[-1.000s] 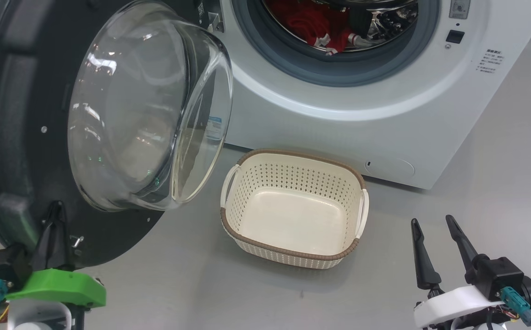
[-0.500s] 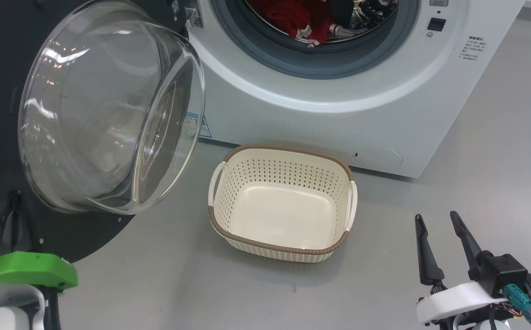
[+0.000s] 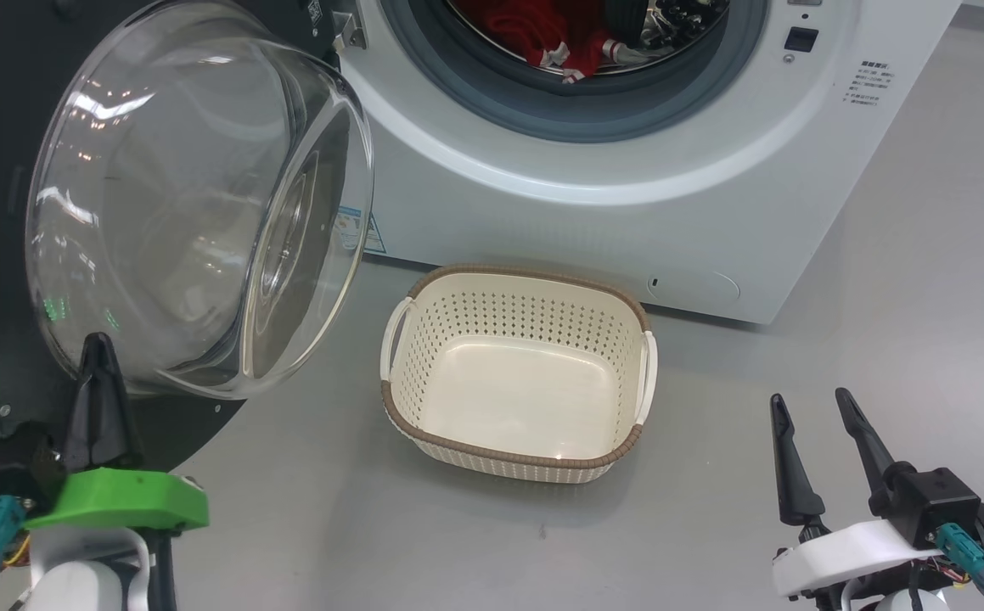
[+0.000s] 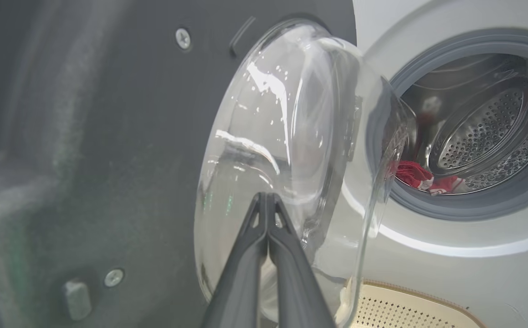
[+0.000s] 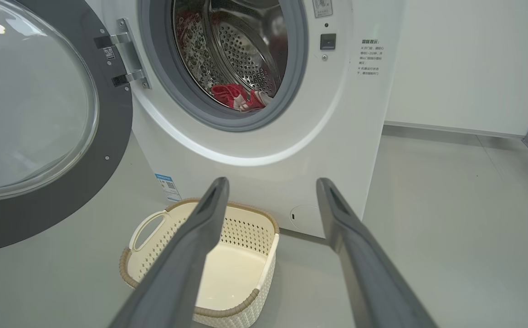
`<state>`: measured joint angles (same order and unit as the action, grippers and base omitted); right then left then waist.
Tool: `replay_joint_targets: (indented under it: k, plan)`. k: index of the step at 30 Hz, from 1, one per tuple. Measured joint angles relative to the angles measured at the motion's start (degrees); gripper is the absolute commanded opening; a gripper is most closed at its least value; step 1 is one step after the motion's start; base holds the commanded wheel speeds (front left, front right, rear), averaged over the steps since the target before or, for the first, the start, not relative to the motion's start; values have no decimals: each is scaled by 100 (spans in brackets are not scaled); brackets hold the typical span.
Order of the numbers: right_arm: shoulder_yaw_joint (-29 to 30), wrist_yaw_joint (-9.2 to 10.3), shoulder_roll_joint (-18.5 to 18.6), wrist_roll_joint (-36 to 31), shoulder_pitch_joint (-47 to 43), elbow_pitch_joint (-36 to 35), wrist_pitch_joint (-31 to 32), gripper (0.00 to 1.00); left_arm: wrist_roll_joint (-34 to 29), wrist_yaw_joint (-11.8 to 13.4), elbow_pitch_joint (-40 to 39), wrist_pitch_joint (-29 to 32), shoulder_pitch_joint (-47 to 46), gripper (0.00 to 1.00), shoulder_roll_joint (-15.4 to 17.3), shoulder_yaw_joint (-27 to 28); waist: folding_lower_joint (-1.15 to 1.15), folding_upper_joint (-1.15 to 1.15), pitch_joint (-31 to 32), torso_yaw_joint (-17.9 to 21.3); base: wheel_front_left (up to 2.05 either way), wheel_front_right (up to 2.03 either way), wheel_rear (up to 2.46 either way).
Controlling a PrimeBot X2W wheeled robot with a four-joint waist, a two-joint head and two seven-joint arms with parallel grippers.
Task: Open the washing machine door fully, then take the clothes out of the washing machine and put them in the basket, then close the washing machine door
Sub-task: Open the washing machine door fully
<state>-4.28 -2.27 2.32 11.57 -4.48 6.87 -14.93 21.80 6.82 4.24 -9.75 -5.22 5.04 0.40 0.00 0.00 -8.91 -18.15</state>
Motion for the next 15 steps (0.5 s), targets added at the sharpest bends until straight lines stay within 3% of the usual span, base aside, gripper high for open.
replay_joint_targets:
  k: [9, 15]
  plan:
    - [-14, -5, 0, -1, 59, 2, 0, 100, -157, -16, -230, -148, 326, 0, -89, -474, 0, 0, -4, 47, 0, 0, 0]
    - [-57, -11, 0, -1, 76, 11, 0, 100, -247, -159, -255, -152, 577, 0, -134, -895, 0, 0, 39, 186, 0, 0, 0]
